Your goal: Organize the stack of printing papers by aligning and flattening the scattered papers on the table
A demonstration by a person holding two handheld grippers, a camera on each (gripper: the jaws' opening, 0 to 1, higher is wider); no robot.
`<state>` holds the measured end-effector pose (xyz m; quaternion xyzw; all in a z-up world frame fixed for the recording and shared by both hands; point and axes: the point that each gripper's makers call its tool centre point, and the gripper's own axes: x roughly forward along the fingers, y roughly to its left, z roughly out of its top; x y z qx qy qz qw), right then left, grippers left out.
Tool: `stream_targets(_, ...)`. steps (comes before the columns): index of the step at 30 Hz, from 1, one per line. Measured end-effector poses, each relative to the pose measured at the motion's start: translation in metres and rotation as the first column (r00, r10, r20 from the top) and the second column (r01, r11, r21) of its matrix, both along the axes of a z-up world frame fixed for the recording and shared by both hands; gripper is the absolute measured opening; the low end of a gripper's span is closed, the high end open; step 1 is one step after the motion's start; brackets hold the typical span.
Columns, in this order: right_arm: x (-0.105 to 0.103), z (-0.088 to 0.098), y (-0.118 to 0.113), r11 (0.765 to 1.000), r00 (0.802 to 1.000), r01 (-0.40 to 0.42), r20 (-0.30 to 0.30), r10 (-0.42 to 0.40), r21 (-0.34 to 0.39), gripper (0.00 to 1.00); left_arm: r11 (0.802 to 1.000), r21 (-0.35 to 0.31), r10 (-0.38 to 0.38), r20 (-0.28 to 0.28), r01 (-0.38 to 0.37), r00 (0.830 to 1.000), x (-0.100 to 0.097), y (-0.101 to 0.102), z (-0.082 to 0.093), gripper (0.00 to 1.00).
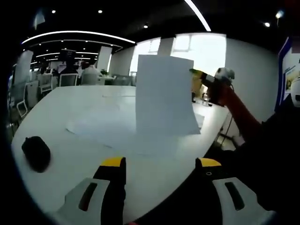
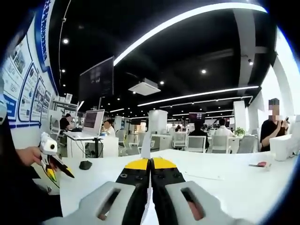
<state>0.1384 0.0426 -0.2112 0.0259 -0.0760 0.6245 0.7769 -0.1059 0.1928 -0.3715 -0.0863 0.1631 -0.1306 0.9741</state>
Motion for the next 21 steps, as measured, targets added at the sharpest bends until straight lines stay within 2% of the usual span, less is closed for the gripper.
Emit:
stream_targets(7,-0.001,0.005,-0.002,1.0,1.0,-0.007,-0.002,0.007,0.012,0.0,1.0,-0.002,0.001,-0.003,-0.001,1.0,-0.001,0.004,-0.002,0.63)
stream_targets(21,-0.003,0.01,-0.011,0.999,1.0,-0.01,-0.003,0.01,0.038,0.0,1.0,0.002,-0.004,-0.01,0.004,1.0,0.002,-0.001,-0.002,0.63)
